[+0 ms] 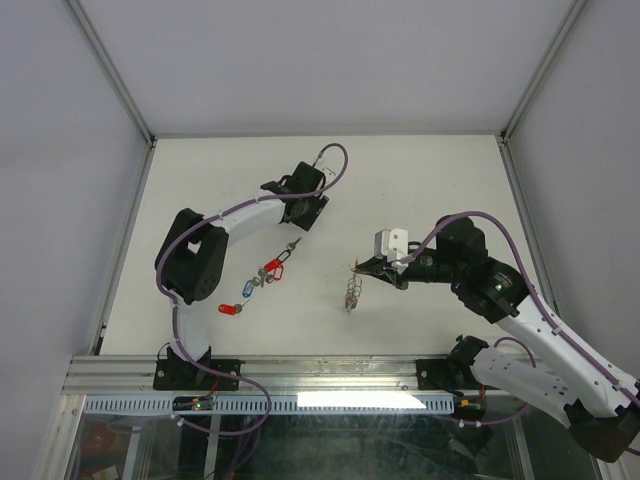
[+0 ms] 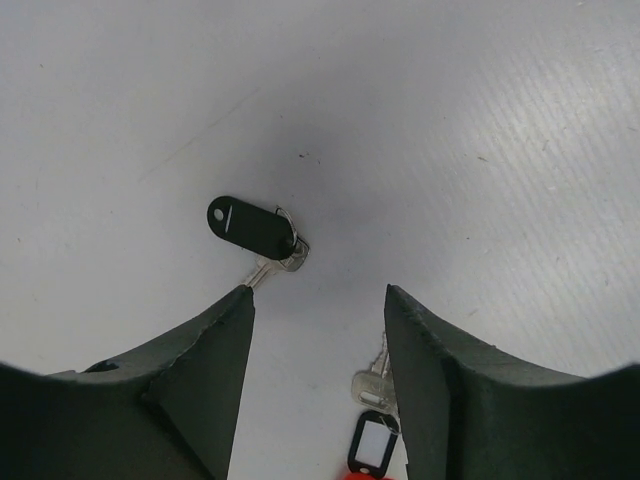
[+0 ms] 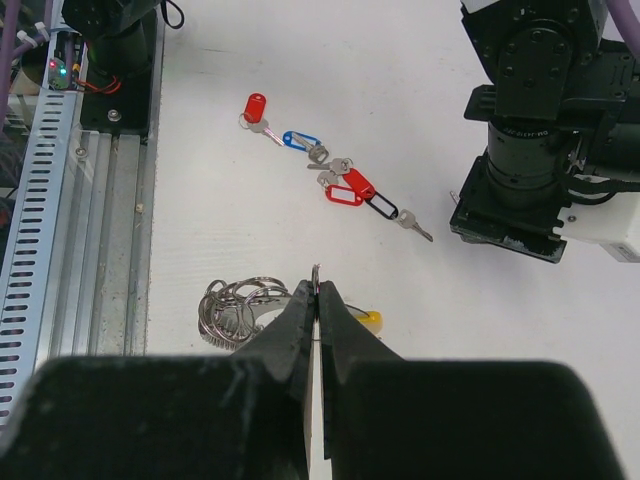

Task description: Put the keys on the keyring

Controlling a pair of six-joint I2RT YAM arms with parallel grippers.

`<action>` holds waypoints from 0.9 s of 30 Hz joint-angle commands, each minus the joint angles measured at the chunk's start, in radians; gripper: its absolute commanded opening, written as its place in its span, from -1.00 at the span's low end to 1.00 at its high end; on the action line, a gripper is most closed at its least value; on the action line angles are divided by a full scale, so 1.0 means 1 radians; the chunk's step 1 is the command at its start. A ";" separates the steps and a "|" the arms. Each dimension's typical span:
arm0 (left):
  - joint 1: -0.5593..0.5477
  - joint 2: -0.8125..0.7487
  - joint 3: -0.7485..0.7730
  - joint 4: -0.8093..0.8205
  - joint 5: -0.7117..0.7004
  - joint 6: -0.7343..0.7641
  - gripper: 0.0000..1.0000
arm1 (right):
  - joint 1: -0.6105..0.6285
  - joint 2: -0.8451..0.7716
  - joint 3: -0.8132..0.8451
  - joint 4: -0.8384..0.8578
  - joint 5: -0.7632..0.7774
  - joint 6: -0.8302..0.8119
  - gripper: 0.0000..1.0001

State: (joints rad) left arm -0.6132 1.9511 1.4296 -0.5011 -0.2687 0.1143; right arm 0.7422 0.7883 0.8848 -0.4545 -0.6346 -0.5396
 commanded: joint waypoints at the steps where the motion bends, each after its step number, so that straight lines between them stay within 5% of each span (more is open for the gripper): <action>1: 0.009 0.024 0.075 0.002 -0.034 0.041 0.04 | 0.003 -0.015 0.018 0.051 -0.006 0.018 -1.00; 27: 0.028 0.157 0.152 0.003 -0.085 0.073 -0.40 | 0.003 0.021 0.009 0.091 -0.075 0.026 -1.00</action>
State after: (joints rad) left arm -0.5938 2.0987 1.5364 -0.5182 -0.3305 0.1757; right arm 0.7422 0.8185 0.8848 -0.4458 -0.6781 -0.5274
